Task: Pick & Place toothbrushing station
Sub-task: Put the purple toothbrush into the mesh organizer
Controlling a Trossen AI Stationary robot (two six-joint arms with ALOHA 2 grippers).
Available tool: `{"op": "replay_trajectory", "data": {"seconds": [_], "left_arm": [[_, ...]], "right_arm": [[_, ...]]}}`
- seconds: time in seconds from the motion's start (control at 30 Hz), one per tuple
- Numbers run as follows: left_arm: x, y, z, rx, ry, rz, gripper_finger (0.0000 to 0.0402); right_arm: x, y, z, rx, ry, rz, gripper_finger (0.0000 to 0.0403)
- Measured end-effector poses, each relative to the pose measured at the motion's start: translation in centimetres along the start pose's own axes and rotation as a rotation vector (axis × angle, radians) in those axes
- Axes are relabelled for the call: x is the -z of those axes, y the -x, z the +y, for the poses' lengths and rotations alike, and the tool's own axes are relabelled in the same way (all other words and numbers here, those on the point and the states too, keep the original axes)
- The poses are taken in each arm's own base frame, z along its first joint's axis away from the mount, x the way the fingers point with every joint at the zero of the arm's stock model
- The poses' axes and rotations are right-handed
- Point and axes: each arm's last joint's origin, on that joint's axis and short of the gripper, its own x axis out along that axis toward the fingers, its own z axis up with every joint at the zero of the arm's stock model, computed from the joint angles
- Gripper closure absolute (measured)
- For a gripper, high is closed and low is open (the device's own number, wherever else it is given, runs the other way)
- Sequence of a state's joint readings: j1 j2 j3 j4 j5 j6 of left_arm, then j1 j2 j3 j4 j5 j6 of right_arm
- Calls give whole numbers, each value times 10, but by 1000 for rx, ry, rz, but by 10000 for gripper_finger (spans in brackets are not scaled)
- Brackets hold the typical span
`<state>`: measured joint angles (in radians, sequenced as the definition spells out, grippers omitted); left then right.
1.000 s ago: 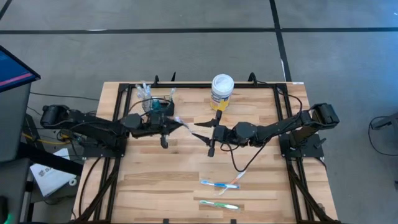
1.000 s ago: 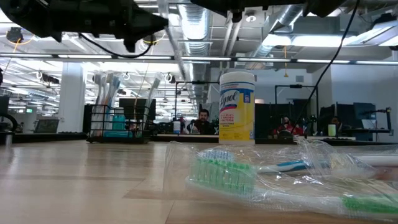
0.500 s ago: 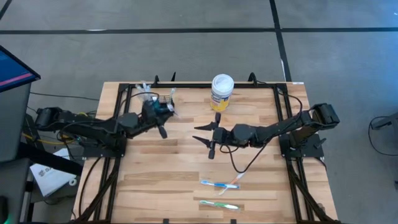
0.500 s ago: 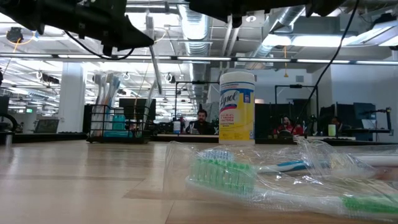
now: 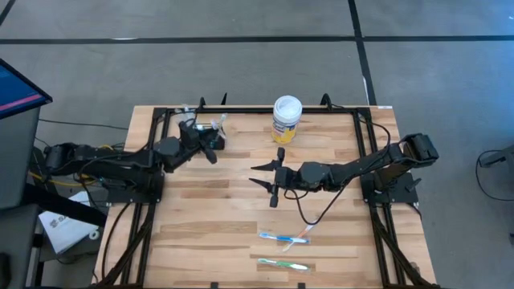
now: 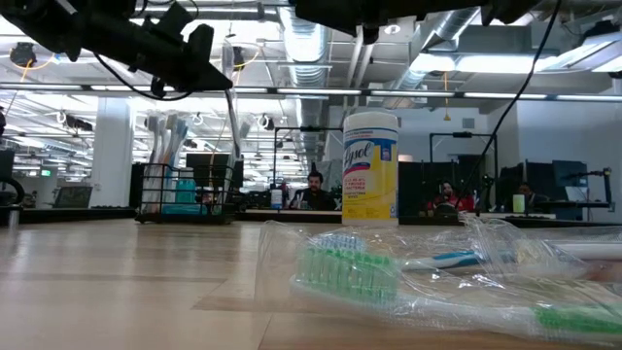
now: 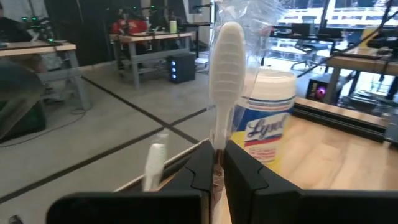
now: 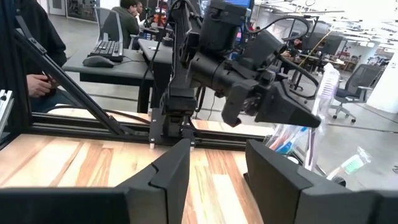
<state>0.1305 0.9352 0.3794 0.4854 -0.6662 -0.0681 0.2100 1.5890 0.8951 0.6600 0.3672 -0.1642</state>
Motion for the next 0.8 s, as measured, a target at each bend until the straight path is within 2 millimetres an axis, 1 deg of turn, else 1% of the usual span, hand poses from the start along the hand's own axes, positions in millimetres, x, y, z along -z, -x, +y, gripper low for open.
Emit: {"op": "replay_trajectory", "data": {"seconds": [0.43,0.8], "left_arm": [[1,-12,21,-124,-8,19,395],[2,-16,31,-181,-13,31,394]], "right_arm": [[2,0,0,-3,6,16,260],[3,0,1,-5,5,34,265]]}}
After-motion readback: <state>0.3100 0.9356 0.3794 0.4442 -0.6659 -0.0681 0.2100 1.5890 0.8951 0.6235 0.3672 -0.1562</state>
